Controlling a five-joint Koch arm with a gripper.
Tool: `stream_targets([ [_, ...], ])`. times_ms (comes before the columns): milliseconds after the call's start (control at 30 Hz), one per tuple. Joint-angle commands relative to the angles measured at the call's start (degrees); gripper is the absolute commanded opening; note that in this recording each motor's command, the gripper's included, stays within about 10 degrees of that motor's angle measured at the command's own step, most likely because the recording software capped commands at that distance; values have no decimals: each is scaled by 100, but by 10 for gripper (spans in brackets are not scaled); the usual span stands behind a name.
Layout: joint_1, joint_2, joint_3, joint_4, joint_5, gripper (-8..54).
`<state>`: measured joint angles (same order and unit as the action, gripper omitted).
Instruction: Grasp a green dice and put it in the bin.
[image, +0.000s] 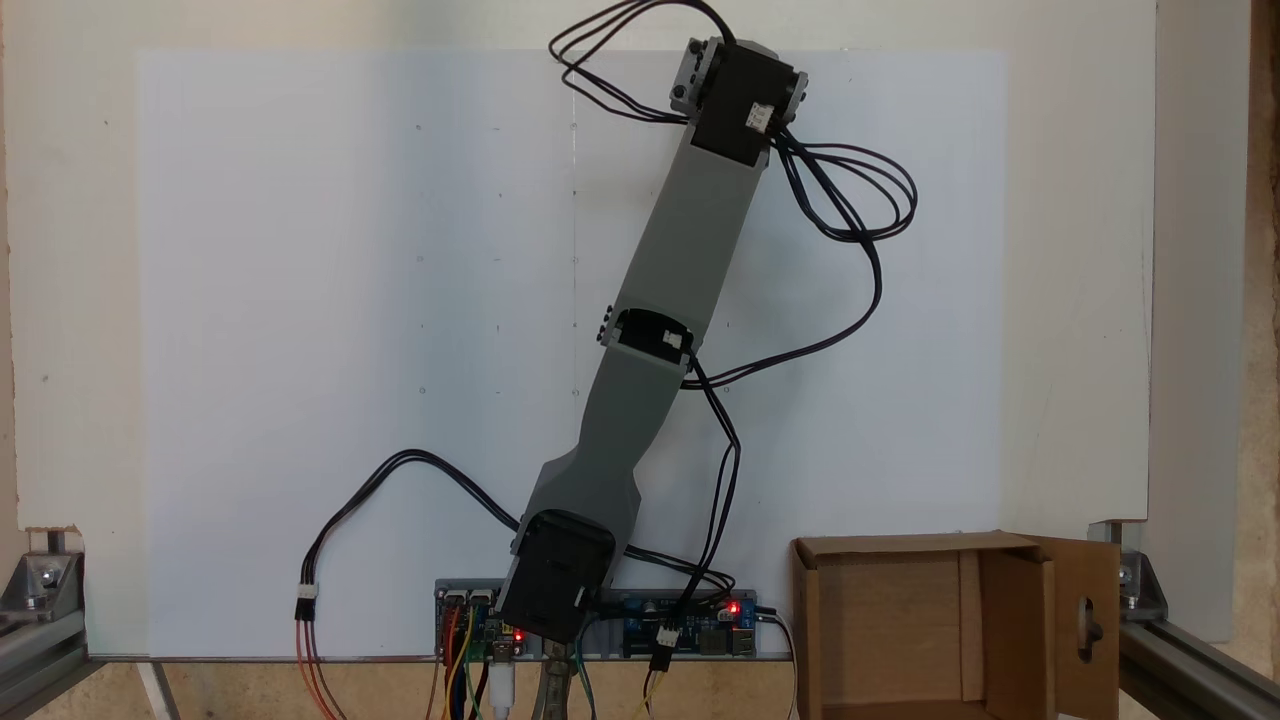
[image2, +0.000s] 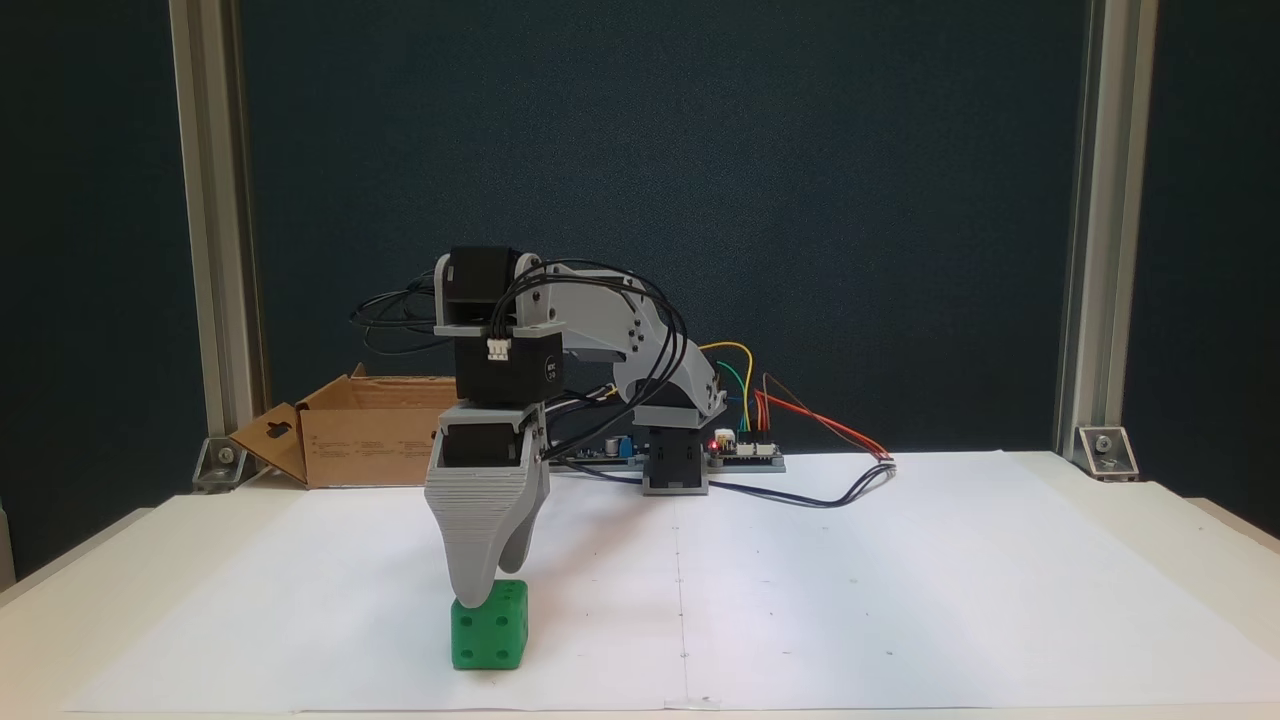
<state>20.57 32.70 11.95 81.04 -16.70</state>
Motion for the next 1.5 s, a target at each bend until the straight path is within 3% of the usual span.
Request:
stream_targets([
  [0, 0, 62, -492, 615, -290, 441],
  [1467, 123, -589, -729, 26, -299, 415],
])
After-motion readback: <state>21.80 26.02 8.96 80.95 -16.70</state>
